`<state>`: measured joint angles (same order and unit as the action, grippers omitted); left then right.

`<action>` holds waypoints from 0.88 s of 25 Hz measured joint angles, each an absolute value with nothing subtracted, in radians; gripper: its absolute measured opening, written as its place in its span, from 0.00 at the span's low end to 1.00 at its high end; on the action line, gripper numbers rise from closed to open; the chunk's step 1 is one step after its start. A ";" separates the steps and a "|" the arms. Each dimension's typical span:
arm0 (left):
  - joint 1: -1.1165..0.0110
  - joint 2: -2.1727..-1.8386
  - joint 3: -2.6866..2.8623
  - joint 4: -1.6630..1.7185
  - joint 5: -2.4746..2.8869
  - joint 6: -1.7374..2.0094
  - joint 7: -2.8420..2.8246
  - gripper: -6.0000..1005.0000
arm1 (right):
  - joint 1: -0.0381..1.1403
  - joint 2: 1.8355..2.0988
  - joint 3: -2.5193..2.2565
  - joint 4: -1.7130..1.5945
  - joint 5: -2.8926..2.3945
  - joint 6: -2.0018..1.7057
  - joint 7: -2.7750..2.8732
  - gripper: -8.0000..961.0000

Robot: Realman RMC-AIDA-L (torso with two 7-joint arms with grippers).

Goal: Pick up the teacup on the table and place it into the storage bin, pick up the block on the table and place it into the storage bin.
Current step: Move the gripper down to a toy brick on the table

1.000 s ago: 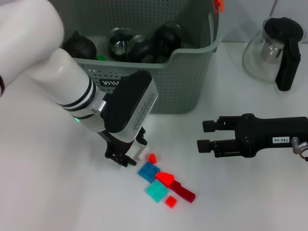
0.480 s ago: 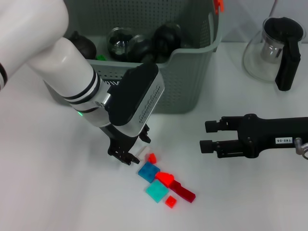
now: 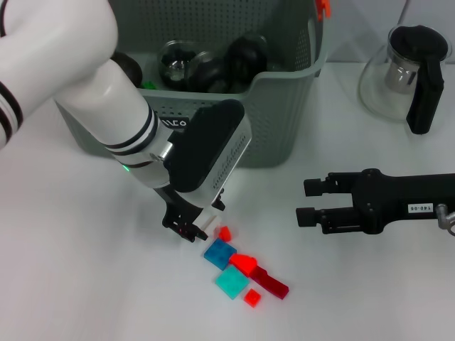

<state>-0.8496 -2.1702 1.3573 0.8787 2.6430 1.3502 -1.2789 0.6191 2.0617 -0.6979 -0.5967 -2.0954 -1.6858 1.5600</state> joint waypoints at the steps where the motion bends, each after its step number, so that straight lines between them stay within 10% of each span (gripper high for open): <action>1: -0.849 -2.170 1.366 0.877 2.643 1.345 -1.281 0.55 | 0.618 2.062 -0.698 -0.597 -2.095 -1.686 1.560 0.82; 22: -0.860 -2.172 1.414 0.851 2.640 1.319 -1.293 0.55 | 0.607 2.062 -0.698 -0.597 -2.095 -1.686 1.546 0.82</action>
<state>-0.8597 -2.1722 1.4135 0.8514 2.6401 1.3193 -1.2929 0.6075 2.0617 -0.6979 -0.5967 -2.0954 -1.6859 1.5464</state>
